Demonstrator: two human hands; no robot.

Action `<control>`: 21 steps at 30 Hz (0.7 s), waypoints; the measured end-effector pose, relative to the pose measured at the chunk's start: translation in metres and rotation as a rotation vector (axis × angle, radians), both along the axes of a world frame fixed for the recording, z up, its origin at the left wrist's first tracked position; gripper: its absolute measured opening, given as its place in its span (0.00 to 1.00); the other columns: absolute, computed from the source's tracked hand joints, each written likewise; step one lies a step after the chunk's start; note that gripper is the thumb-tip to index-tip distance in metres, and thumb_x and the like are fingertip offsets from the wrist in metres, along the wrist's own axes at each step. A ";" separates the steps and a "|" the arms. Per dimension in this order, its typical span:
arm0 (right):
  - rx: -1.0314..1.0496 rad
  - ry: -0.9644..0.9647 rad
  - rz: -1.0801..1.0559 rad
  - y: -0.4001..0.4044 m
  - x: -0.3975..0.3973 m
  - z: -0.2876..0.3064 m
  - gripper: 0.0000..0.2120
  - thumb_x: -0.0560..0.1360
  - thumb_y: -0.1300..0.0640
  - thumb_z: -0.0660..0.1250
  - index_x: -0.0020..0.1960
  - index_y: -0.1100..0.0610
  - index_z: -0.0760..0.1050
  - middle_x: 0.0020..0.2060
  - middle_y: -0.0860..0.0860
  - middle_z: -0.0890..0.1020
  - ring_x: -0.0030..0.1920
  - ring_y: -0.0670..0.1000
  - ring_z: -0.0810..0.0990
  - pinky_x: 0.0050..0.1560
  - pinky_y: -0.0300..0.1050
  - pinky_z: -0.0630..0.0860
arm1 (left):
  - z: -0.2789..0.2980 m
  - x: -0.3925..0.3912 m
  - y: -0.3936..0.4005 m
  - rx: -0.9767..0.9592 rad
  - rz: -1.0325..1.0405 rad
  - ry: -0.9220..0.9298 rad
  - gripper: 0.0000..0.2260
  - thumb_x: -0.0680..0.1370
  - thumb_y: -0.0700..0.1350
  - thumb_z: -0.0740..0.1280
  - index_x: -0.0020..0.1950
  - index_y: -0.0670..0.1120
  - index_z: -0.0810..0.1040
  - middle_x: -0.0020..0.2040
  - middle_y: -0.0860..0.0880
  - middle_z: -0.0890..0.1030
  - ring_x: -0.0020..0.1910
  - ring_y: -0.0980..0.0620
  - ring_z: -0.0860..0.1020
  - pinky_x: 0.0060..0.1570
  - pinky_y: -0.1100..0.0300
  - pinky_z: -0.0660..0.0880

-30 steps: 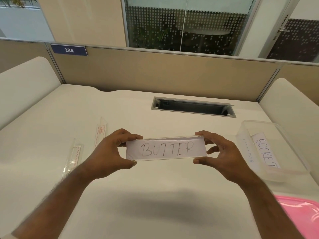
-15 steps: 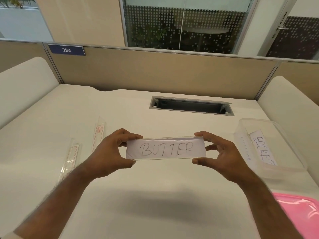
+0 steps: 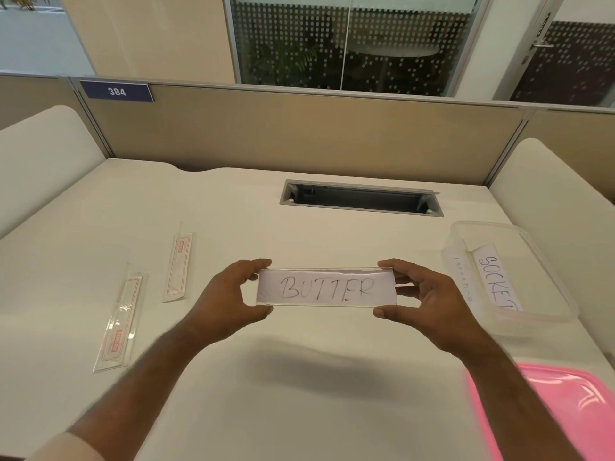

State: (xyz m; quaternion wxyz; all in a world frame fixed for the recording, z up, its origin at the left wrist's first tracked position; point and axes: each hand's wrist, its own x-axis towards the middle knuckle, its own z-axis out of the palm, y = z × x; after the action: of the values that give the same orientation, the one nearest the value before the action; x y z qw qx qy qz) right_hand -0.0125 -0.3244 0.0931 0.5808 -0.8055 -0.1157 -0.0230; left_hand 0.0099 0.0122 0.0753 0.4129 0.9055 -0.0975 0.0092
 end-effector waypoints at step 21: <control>-0.286 -0.216 -0.594 -0.119 -0.022 0.007 0.31 0.59 0.53 0.83 0.61 0.45 0.78 0.46 0.46 0.82 0.44 0.46 0.82 0.43 0.29 0.77 | -0.136 0.028 -0.124 0.495 -0.006 0.000 0.41 0.77 0.70 0.45 0.81 0.45 0.47 0.82 0.50 0.46 0.80 0.53 0.42 0.76 0.58 0.39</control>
State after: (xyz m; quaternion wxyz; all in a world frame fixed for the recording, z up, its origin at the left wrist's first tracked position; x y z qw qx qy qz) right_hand -0.0344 -0.4432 0.1000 0.4144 -0.8701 0.0609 -0.2597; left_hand 0.0374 -0.1116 -0.0605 0.1783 0.9788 -0.0993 -0.0163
